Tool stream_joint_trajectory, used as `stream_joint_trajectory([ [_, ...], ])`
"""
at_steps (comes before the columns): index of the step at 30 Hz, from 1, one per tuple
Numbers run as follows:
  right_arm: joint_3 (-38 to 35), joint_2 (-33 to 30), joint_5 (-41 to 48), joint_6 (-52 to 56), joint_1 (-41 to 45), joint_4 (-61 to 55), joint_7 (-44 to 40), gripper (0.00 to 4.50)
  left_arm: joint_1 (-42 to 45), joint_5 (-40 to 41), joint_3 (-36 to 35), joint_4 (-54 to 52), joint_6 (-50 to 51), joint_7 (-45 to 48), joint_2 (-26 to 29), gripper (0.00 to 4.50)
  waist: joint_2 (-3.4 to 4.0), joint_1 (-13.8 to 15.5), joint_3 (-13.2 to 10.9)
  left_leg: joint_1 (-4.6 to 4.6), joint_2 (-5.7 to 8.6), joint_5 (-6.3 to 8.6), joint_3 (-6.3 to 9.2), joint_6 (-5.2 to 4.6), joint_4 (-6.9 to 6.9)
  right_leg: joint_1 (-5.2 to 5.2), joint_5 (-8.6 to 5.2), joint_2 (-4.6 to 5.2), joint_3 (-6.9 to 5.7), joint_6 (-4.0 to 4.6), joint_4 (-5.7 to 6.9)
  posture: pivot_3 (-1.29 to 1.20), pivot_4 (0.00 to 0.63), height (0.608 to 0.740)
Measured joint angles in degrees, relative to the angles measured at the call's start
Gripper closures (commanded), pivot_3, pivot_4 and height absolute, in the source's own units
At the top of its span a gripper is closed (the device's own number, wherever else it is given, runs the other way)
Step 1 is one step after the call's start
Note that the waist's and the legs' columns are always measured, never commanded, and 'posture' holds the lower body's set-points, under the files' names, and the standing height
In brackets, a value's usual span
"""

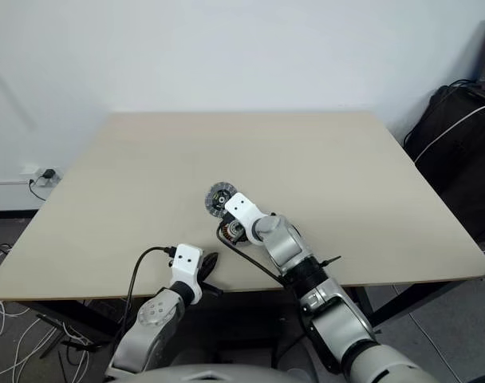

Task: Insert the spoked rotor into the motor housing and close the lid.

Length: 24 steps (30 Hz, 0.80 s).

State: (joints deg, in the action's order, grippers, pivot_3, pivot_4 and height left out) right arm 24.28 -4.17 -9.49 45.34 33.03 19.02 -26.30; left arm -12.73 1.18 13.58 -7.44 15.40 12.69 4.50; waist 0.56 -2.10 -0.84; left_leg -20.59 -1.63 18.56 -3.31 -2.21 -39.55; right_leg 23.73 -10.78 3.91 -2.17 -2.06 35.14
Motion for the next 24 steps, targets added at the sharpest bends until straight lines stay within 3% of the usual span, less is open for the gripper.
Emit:
stream_joint_trajectory([
  [14,-0.89,-0.14,2.43,2.63,-0.81,-3.78,-0.14,4.48,0.0,0.01,-0.01,0.0,0.0,0.16,0.06,4.5,0.01,-0.03,-0.05,-0.06,0.0,0.0,-0.01,0.0,0.0,0.06,0.0,0.0,0.0,0.0,0.0,0.0,0.0,0.74],
  [24,-6.0,1.36,5.44,3.94,-0.5,-6.0,2.32,4.48,0.01,0.01,0.02,0.03,0.01,0.49,0.07,4.5,0.01,0.01,-0.05,-0.05,0.0,0.0,0.0,0.0,0.0,0.04,0.0,-0.01,-0.01,0.0,0.0,0.0,0.0,0.74],
])
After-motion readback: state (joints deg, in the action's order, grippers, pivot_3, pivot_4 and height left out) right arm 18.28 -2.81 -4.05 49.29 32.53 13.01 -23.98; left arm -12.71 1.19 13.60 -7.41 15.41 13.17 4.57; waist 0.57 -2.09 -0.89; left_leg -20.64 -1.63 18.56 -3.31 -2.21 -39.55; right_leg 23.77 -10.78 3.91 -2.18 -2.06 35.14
